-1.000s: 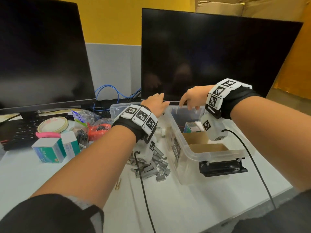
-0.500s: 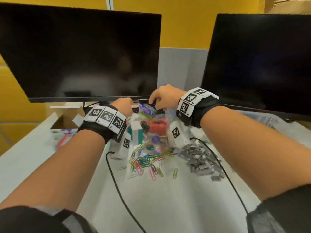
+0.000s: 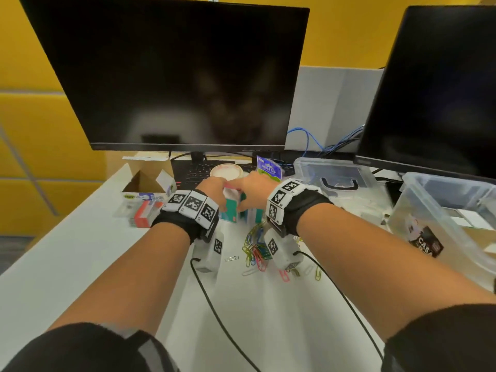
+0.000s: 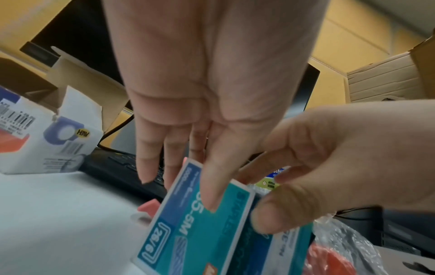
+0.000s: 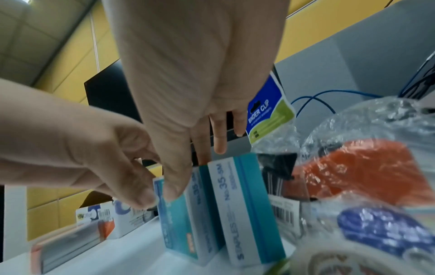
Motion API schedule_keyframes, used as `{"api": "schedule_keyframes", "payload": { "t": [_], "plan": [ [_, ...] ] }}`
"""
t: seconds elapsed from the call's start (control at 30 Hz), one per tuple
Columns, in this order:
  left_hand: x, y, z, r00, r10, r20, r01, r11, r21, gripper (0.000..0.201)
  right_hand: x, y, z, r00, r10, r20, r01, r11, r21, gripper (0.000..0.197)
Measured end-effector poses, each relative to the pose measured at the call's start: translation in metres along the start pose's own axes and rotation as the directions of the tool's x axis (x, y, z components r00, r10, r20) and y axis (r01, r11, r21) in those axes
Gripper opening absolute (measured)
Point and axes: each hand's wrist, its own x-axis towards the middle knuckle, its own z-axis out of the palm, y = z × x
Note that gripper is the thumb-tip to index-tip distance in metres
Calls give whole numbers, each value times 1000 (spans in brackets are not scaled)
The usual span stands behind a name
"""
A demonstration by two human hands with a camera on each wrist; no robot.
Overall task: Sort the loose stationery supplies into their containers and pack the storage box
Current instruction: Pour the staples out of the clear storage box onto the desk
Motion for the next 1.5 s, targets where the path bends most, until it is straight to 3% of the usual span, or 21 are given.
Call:
{"api": "schedule_keyframes", "payload": {
  "t": [0.27, 0.33, 0.47, 0.63, 0.73, 0.87, 1.13, 1.4, 1.5],
  "plan": [
    [3, -13, -1, 1000, -18, -24, 15, 992, -123, 56, 5, -9, 9, 997, 34, -63, -32, 999, 41, 55],
    [1, -17, 0, 999, -32, 22, 34, 993, -113, 51, 5, -10, 9, 997, 50, -62, -46, 997, 68, 52],
    [-4, -24, 1, 992, -57, 114, 71, 989, -130, 47, 6, -9, 3, 992, 113, -48, -108, 989, 104, 65],
    [-12, -13, -11, 995, 25, 92, 1, 962, -271, 46, 3, 4, -20, 973, 176, -149, -112, 926, 359, 62],
    [-15, 9, -25, 994, 102, -41, -110, 935, -338, 42, -5, 17, -40, 948, 215, -233, -60, 843, 535, 48],
    [-12, 39, -41, 964, 38, -262, -136, 919, -370, 55, -26, 46, -67, 918, 266, -294, -34, 791, 611, 32],
    [-4, 134, -54, 940, 257, -223, -331, 841, -427, 30, -102, 124, -100, 953, 279, -120, -137, 748, 649, 16],
    [0, 240, -36, 879, 447, -167, -465, 722, -513, 45, -188, 196, -122, 890, 457, -4, -346, 679, 647, 17],
    [-3, 272, -21, 871, 458, -178, -462, 642, -612, 69, -215, 221, -125, 828, 560, -11, -426, 642, 637, 20]
  ]
}}
